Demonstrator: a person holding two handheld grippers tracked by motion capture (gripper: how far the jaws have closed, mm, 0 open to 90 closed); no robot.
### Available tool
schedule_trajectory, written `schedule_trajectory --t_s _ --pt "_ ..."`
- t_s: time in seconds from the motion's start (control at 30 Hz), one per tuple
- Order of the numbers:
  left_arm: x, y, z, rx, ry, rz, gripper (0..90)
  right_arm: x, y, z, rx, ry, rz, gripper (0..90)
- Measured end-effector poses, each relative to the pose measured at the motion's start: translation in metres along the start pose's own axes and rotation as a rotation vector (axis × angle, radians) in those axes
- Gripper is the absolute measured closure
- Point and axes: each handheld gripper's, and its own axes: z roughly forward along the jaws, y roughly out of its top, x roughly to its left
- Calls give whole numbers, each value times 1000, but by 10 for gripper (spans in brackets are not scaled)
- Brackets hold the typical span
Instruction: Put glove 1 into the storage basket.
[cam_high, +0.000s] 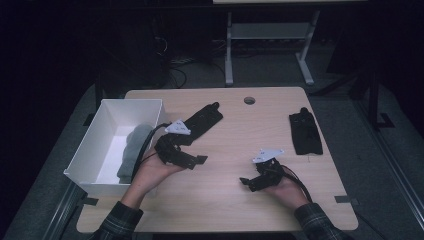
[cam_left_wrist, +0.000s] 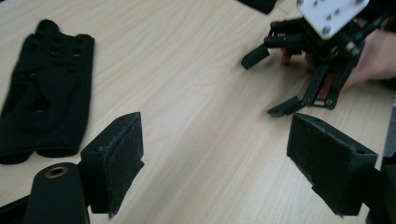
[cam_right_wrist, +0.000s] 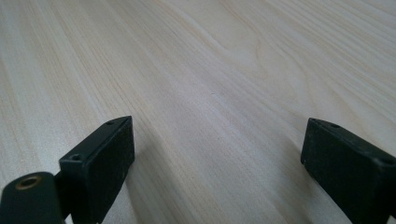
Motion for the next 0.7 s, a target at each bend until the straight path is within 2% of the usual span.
schedule_trajectory --t_s 0.33,0.4,0.47,0.53,0.63,0.7 --pt "-13 -22 34 14 -38 2 179 2 0 0 1 1 3 95" --pt "-14 -29 42 23 -26 13 179 2 0 0 1 3 1 96" --pt "-15 -35 49 37 -32 5 179 2 0 0 1 4 -9 95" --pt "-16 -42 58 58 -13 28 179 2 0 0 2 6 -12 96" --pt "-16 -53 70 82 -25 10 179 2 0 0 2 7 -11 97" --pt "-15 -60 76 94 -16 19 179 1 0 0 0 10 -18 143"
